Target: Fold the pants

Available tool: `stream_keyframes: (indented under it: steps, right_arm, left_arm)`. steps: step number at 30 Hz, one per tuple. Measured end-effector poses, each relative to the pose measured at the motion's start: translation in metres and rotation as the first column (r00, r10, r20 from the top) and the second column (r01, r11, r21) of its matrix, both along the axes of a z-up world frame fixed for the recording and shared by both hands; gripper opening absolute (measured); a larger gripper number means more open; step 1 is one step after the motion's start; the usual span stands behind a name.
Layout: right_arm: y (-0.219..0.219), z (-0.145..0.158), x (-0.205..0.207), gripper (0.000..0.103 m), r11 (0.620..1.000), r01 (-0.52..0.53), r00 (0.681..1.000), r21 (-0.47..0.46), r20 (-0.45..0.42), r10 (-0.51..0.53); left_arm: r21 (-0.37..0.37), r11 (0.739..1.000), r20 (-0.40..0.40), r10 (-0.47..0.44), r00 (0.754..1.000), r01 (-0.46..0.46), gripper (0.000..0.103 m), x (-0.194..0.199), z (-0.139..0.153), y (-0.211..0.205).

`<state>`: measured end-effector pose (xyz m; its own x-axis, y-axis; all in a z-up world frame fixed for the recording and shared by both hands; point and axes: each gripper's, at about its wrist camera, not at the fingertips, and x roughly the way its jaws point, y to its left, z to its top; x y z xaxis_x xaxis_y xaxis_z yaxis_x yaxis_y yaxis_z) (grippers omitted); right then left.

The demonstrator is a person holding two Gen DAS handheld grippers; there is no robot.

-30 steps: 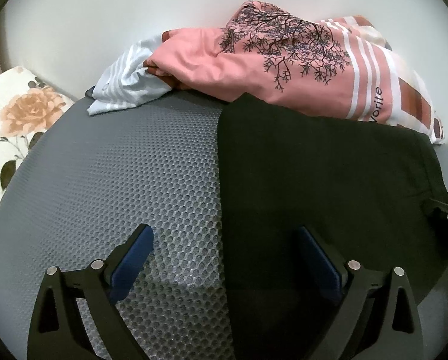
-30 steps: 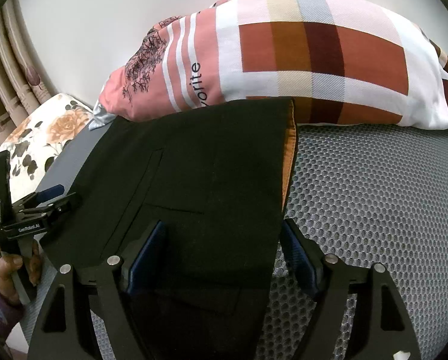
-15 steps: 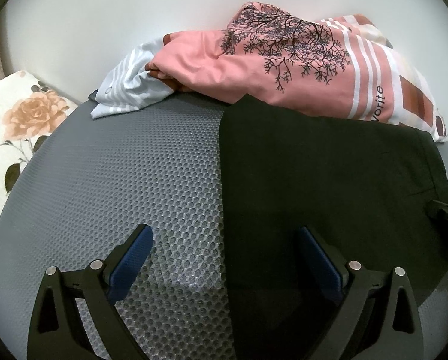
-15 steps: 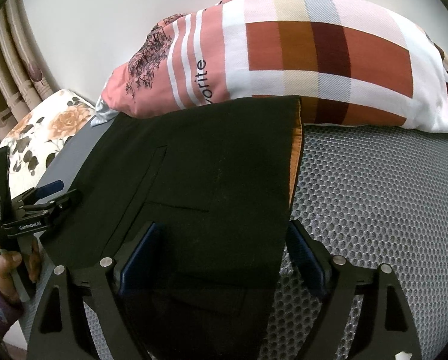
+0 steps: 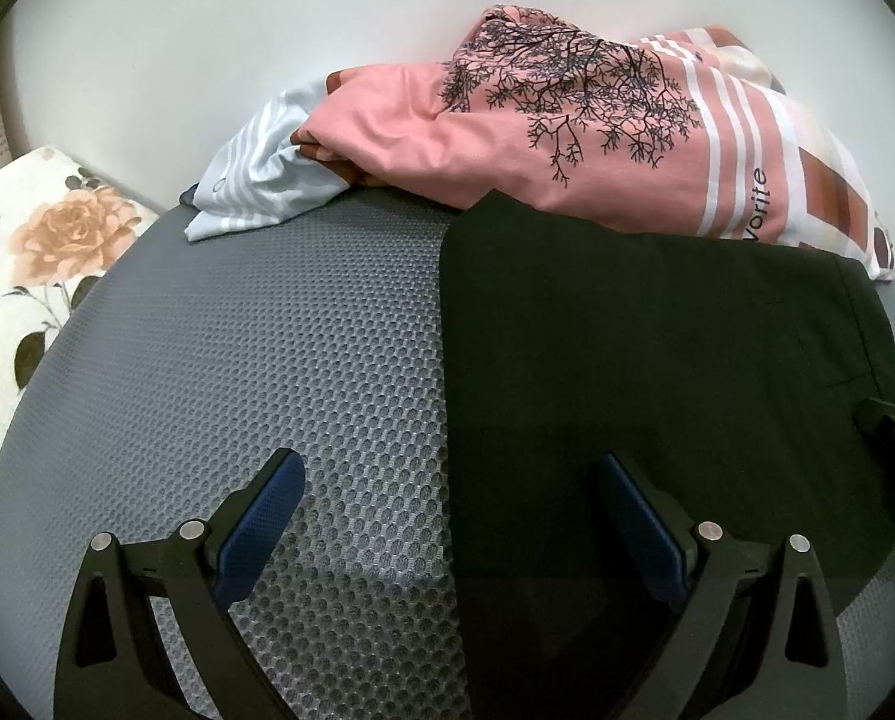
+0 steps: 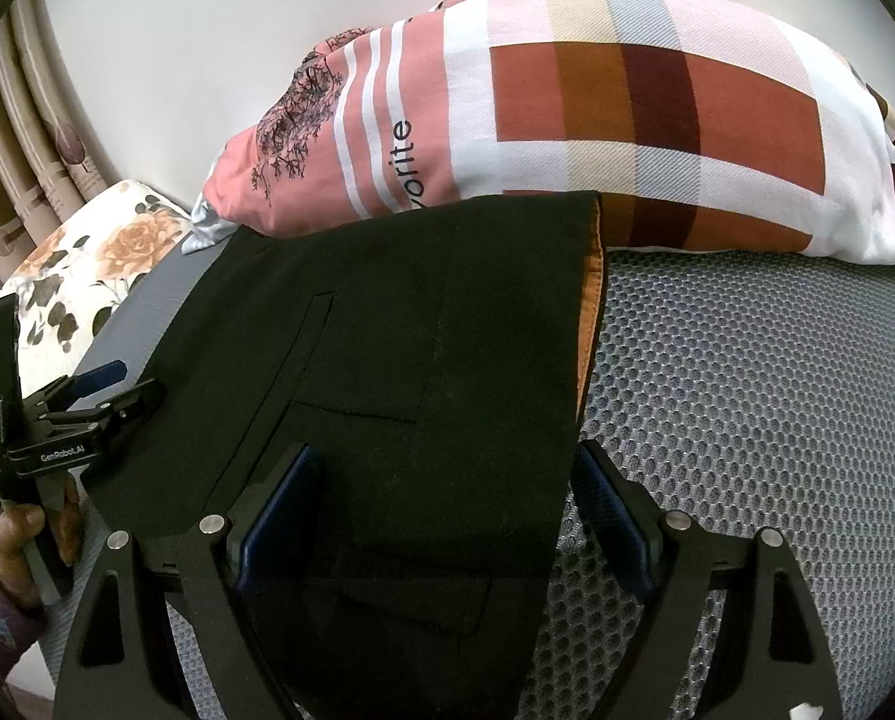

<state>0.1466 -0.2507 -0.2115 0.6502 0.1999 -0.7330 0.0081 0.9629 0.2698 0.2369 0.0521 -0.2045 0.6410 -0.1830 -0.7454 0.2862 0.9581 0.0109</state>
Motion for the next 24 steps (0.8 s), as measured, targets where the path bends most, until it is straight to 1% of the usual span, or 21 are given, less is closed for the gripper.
stream_keyframes:
  steps: [11,15,22,24]
  right_arm:
    - [-0.0001,-0.0001,0.0002,0.083,1.0,-0.001,1.0,0.001,-0.001,0.001]
    - [-0.0002,-0.0001,0.0002,0.083,1.0,-0.001,1.0,0.001,-0.001,0.001]
    - [0.0,0.0001,-0.0001,0.084,1.0,-0.001,1.0,0.001,-0.002,0.001]
    - [0.0001,0.0,-0.0001,0.084,1.0,-0.001,1.0,0.001,-0.002,0.001]
  left_arm:
    - [-0.001,1.0,0.0,0.0,1.0,0.0,0.098,-0.0004,-0.0003,-0.0003]
    - [-0.008,1.0,-0.005,-0.009,1.0,0.009,0.096,-0.0003,0.0004,0.0002]
    - [-0.02,0.999,-0.003,-0.039,0.999,0.039,0.086,-0.0005,0.001,-0.0028]
    - [-0.021,0.999,-0.002,-0.044,0.999,0.044,0.085,-0.0002,0.0014,-0.0025]
